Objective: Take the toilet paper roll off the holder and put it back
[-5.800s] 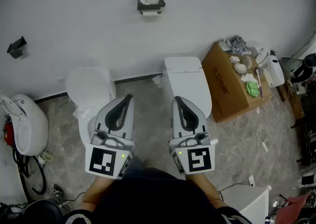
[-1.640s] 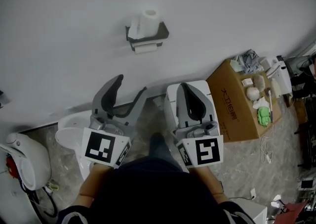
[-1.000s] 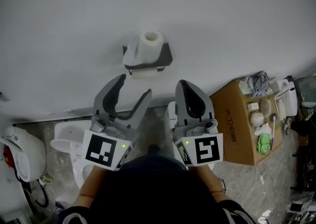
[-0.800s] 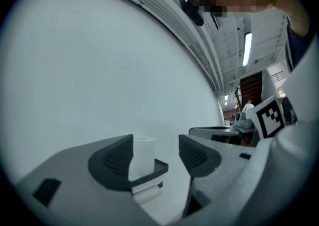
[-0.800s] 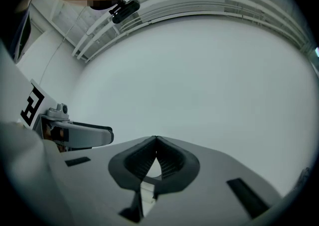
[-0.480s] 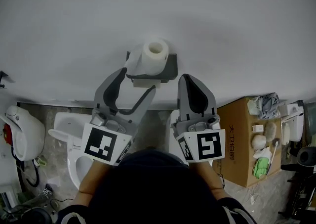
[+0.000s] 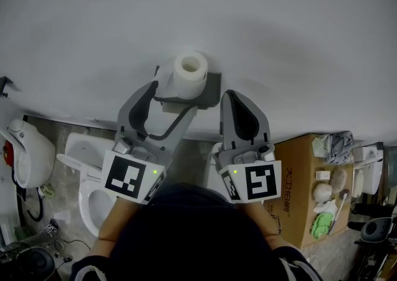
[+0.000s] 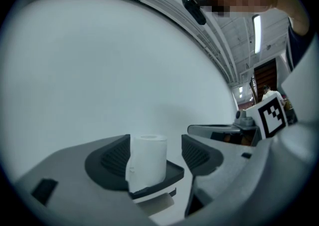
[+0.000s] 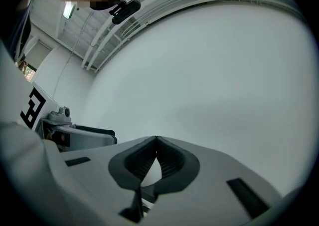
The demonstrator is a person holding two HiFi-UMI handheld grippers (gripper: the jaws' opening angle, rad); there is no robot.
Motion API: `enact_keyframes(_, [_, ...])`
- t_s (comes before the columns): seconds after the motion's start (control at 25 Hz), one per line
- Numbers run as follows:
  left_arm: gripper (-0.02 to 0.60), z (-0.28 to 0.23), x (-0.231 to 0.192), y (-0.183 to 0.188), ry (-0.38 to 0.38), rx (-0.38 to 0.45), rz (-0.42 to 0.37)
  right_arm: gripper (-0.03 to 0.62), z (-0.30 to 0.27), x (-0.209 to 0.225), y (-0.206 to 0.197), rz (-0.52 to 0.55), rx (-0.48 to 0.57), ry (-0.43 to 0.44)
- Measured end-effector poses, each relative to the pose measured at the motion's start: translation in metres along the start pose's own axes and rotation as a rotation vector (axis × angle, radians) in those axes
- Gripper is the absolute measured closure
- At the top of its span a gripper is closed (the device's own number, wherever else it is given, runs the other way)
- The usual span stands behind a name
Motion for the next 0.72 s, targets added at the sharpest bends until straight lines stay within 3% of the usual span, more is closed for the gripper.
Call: enact_keyframes(0.72, [0.247, -0.035, -0.011, -0.017, 0.022, -0.033, -0.017, 0.579, -0.005, 0.016, -0.011, 0.002, -0.019, 0.008])
Point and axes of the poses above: the fingertips, and each gripper's own axes: z backward along the fingers, x to its right, y out of its top, the point moved 2 cm from there along z, backward along the fingers, and after that the axes turned 11 degrees about z, right-handed, at the moved point
